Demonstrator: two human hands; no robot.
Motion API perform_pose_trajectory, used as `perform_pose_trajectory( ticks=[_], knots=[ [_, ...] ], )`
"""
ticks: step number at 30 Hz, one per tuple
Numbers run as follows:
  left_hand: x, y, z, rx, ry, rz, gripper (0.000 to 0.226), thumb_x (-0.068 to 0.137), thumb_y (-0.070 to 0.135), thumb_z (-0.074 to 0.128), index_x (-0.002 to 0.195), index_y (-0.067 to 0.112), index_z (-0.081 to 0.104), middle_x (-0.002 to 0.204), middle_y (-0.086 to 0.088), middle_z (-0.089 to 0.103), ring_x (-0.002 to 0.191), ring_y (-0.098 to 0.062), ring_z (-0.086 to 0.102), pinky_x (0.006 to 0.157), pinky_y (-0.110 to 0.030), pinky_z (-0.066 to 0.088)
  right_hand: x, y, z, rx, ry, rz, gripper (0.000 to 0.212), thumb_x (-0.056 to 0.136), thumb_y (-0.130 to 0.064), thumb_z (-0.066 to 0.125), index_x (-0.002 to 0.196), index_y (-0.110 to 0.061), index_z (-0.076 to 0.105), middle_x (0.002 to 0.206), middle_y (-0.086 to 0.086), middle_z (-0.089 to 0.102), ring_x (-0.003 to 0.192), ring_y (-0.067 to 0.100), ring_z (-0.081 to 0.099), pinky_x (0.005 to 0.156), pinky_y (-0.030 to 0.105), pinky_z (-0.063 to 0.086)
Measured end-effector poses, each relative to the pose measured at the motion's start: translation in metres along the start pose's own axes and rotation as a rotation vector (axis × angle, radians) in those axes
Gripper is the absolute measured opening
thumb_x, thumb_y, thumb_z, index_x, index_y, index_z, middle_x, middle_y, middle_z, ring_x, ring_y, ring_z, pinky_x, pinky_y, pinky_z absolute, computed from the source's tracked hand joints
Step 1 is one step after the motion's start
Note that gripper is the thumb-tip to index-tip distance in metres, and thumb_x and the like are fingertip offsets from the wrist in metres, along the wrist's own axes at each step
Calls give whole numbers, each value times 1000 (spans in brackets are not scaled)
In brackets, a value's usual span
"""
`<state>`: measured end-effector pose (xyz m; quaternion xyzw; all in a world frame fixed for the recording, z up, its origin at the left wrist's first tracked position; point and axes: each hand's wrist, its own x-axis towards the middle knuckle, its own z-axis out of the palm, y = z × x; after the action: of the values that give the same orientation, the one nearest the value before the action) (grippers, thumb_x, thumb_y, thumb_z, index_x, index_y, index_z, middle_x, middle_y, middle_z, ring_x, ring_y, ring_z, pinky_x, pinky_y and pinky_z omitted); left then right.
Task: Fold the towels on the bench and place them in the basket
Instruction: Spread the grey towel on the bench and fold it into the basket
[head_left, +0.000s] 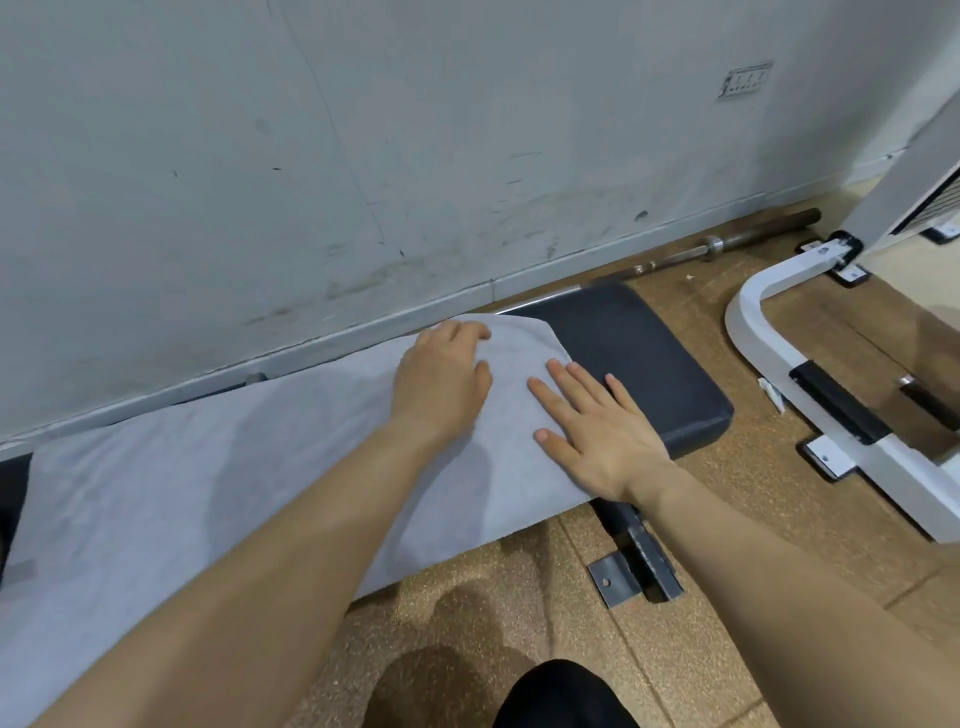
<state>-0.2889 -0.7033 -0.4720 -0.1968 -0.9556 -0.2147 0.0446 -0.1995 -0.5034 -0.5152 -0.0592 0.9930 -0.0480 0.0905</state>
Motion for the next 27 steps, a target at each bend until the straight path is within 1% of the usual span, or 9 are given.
perform_pose_trajectory(
  ticks=[4,6,10,12,14,18,22,25,27],
  knots=[
    [67,24,27,131,-264,195,58,92,8,47,143,36,44,154,4,38,141,-24,30,114,-41,32,2,0,4,2,41,11,64,100,-64,9,158,-41,-6,166,-11,-16,153,11,-15,124,44,-8],
    [84,30,34,160,-411,268,51,89,13,54,131,41,55,155,3,34,144,-24,21,116,-43,30,3,1,6,10,50,9,63,101,-64,10,158,-41,-5,166,-10,-15,153,12,-14,124,44,-8],
    [110,30,24,311,-444,329,12,77,35,67,84,36,57,130,3,46,130,-21,31,100,-37,39,3,3,8,7,51,8,63,100,-64,10,158,-42,-4,167,-10,-13,153,12,-14,124,45,-8],
    [124,25,14,404,-471,330,16,76,47,68,81,36,57,122,3,48,124,-22,35,92,-36,40,3,3,8,15,56,5,63,100,-64,10,158,-42,-3,167,-10,-12,153,13,-13,124,45,-8],
    [136,20,4,460,-517,300,19,78,48,67,93,37,63,120,1,49,122,-23,36,84,-36,40,3,3,8,24,64,3,64,100,-64,10,158,-41,-2,167,-10,-11,153,13,-13,124,46,-8],
    [158,21,-3,620,-404,370,20,87,44,63,105,34,65,117,-2,52,117,-26,43,77,-35,37,3,3,9,29,73,4,64,100,-64,10,158,-41,-1,167,-10,-11,154,13,-13,124,47,-6],
    [167,27,9,530,-181,295,14,95,31,57,105,24,64,113,-11,52,106,-36,53,72,-37,39,4,4,11,38,85,12,64,100,-65,11,158,-41,1,167,-10,-9,154,13,-12,124,47,-6],
    [161,25,30,417,-196,179,17,93,12,51,108,15,59,113,-16,52,100,-40,57,73,-35,38,4,4,13,40,92,10,64,100,-64,12,159,-41,2,168,-10,-8,154,13,-12,124,46,-7],
    [153,20,45,289,-231,78,32,91,5,46,122,13,54,120,-18,54,107,-40,55,83,-36,43,4,4,13,43,99,13,64,100,-64,14,159,-40,3,168,-9,-6,154,13,-11,124,45,-7]
  ],
)
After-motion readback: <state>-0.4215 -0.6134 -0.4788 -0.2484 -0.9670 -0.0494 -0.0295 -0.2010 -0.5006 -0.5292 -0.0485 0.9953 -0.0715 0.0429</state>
